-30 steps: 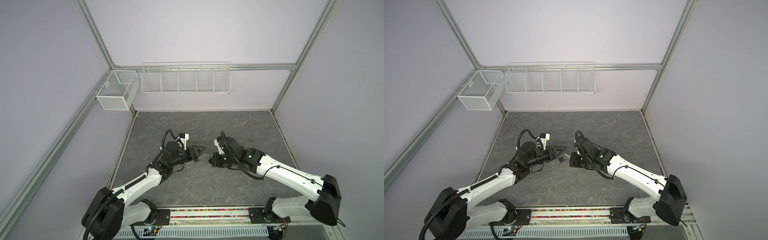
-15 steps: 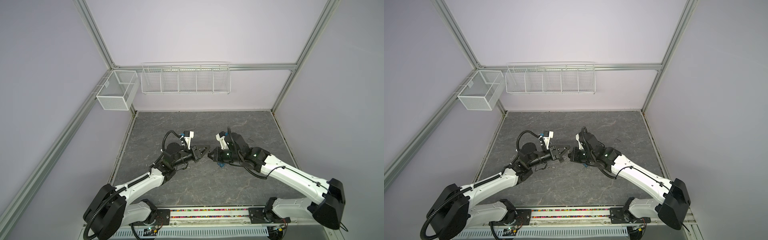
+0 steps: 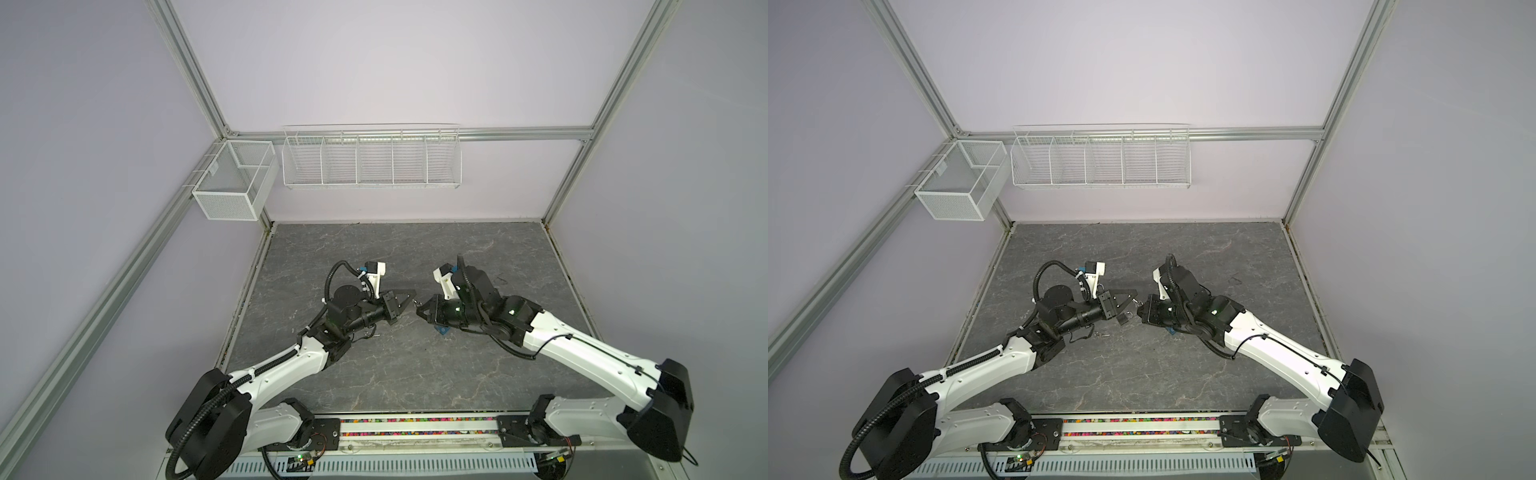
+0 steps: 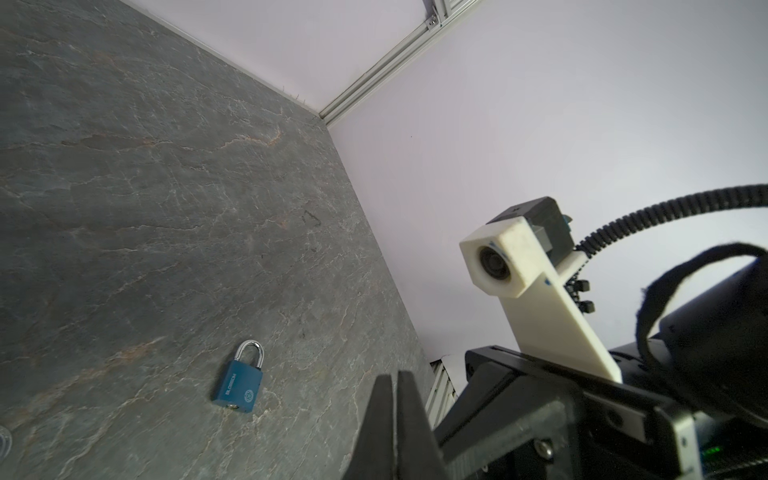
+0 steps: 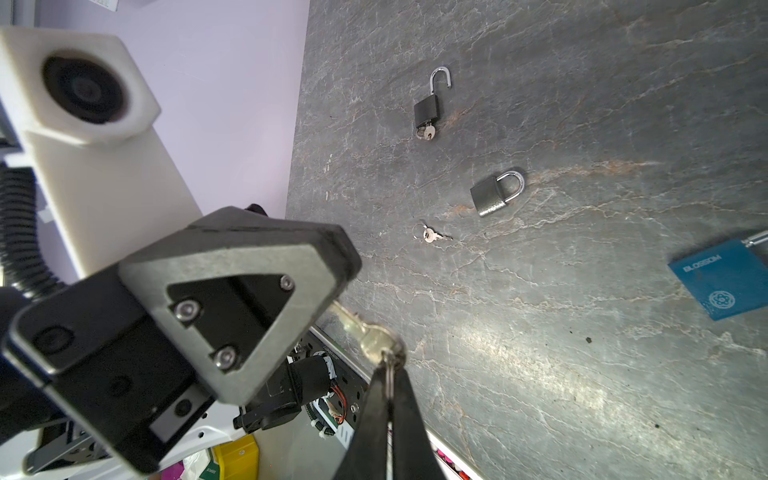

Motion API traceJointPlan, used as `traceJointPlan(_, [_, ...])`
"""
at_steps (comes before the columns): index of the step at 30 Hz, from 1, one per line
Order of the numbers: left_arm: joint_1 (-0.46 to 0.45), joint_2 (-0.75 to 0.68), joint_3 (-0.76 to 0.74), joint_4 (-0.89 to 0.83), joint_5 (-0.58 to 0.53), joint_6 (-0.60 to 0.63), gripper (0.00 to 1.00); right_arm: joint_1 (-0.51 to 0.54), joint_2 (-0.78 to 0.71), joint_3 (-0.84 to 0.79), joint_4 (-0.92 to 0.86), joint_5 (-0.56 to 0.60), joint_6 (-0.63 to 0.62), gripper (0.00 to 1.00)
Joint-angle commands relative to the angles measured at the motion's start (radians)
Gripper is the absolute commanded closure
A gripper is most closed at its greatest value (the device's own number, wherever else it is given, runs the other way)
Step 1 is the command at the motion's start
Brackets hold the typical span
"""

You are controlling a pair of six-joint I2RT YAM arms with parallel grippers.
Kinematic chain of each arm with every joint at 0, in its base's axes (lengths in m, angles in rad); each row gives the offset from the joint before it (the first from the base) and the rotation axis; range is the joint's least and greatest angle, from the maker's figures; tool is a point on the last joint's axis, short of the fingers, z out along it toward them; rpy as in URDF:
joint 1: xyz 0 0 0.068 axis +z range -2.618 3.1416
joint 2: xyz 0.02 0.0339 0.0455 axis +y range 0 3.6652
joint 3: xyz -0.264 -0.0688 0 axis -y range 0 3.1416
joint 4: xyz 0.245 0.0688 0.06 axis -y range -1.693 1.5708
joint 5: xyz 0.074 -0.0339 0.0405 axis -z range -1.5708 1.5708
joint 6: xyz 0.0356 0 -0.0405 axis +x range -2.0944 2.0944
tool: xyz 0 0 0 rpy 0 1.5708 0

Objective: Unlock with the key

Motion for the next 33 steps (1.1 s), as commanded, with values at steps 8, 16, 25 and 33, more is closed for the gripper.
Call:
traceJointPlan(8, [-0.004, 0.013, 0.119, -0.093, -0.017, 0.101, 1.00, -0.047, -0.073, -0.013, 0.001, -0.011, -0.085, 0.64])
traceJointPlan(16, [0.008, 0.064, 0.310, -0.270, 0.169, 0.257, 1.00, -0.201, -0.214, -0.062, 0.120, -0.255, -0.267, 0.26])
traceJointPlan(25, [0.008, 0.079, 0.435, -0.341, 0.216, 0.262, 1.00, -0.371, -0.243, -0.185, 0.398, -0.587, -0.322, 0.36])
traceJointPlan(33, [0.008, 0.095, 0.473, -0.361, 0.210, 0.261, 1.00, -0.372, -0.192, -0.199, 0.553, -0.655, -0.283, 0.46])
